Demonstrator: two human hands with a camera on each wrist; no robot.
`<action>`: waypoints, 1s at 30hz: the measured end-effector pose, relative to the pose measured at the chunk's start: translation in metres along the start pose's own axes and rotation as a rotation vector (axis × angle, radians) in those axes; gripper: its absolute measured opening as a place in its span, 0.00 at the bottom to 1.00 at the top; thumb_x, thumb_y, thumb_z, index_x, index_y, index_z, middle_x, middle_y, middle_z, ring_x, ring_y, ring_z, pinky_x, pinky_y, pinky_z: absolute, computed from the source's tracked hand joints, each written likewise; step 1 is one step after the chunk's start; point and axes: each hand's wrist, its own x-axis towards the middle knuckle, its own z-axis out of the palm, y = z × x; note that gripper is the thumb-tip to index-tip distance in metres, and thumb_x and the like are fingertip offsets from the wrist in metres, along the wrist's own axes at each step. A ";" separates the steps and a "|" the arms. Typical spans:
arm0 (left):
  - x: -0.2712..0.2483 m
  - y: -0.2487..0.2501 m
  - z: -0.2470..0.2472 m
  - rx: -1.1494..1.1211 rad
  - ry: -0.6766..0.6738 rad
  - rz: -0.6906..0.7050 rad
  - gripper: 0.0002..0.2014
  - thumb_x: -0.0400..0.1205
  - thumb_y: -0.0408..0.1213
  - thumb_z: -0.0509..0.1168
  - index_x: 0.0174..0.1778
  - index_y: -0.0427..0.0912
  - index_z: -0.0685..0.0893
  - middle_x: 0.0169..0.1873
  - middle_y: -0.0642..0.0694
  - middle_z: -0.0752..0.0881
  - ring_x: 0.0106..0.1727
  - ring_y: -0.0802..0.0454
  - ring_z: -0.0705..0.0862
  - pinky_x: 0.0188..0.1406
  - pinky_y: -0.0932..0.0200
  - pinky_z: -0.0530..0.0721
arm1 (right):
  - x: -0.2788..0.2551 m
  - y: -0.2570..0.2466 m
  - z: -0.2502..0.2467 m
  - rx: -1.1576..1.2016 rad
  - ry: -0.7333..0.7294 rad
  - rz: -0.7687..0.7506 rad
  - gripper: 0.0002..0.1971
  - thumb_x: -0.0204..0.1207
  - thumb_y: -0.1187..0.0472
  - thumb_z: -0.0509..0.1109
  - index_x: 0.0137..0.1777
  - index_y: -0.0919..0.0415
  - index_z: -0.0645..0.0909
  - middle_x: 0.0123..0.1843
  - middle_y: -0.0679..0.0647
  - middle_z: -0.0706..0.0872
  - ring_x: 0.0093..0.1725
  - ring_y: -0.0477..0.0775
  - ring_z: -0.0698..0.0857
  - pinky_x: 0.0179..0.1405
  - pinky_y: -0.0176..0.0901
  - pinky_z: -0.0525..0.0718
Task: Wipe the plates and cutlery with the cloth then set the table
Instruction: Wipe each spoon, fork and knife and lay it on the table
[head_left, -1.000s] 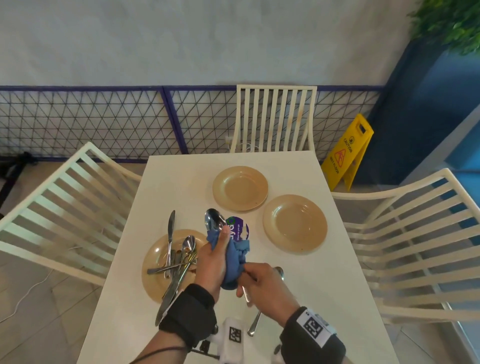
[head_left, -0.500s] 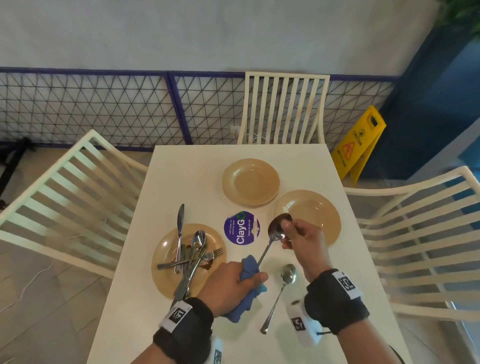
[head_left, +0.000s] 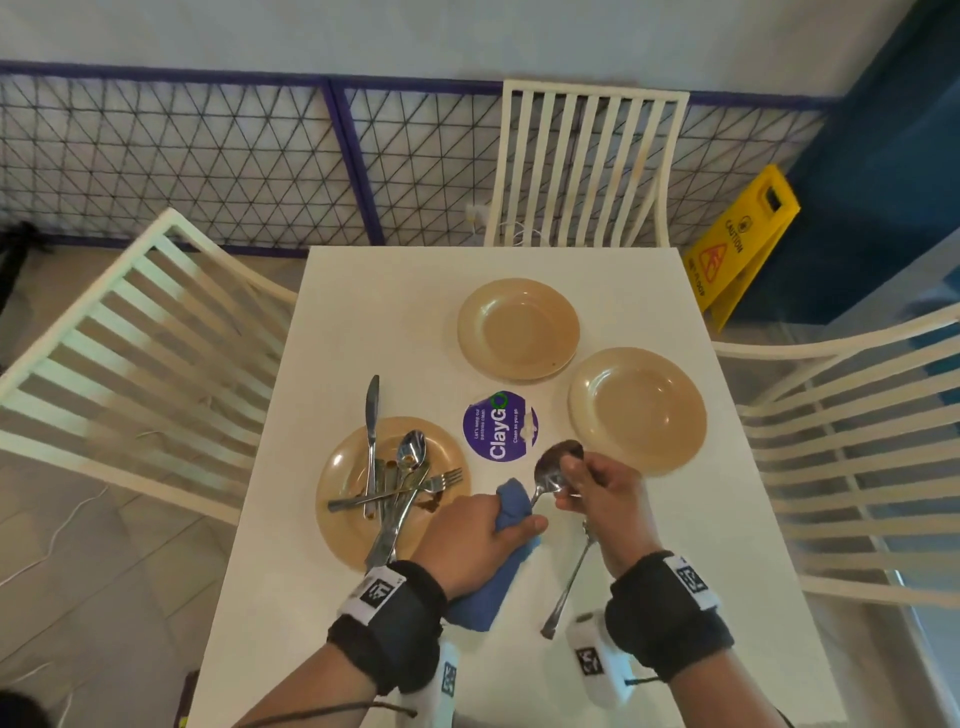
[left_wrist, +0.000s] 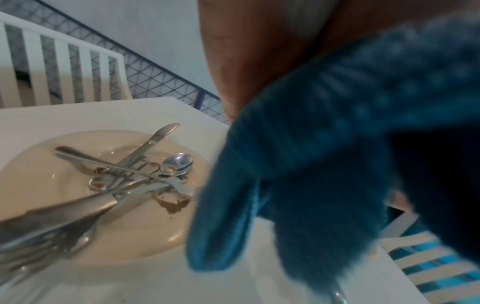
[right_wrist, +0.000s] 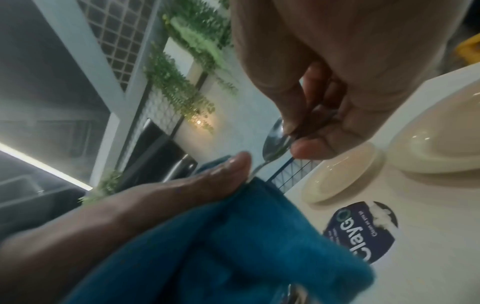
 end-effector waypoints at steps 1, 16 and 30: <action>-0.002 -0.005 0.001 0.024 -0.035 0.002 0.26 0.82 0.67 0.58 0.27 0.51 0.67 0.25 0.51 0.71 0.30 0.53 0.73 0.35 0.54 0.70 | 0.006 0.004 -0.002 0.016 0.040 0.011 0.08 0.82 0.64 0.71 0.46 0.69 0.89 0.44 0.69 0.91 0.37 0.57 0.87 0.38 0.45 0.90; -0.050 -0.117 -0.056 -0.224 0.175 -0.336 0.18 0.81 0.58 0.67 0.49 0.45 0.86 0.42 0.49 0.90 0.45 0.59 0.86 0.44 0.65 0.80 | 0.047 0.086 0.010 -0.583 0.056 0.195 0.12 0.79 0.62 0.71 0.34 0.58 0.88 0.29 0.60 0.90 0.29 0.56 0.86 0.44 0.47 0.87; -0.085 -0.164 -0.058 -0.341 0.336 -0.489 0.16 0.82 0.53 0.68 0.43 0.42 0.86 0.33 0.48 0.88 0.39 0.58 0.87 0.37 0.71 0.76 | 0.047 0.063 0.061 -1.057 -0.020 -0.033 0.15 0.80 0.56 0.70 0.66 0.49 0.80 0.66 0.54 0.78 0.55 0.64 0.88 0.55 0.54 0.84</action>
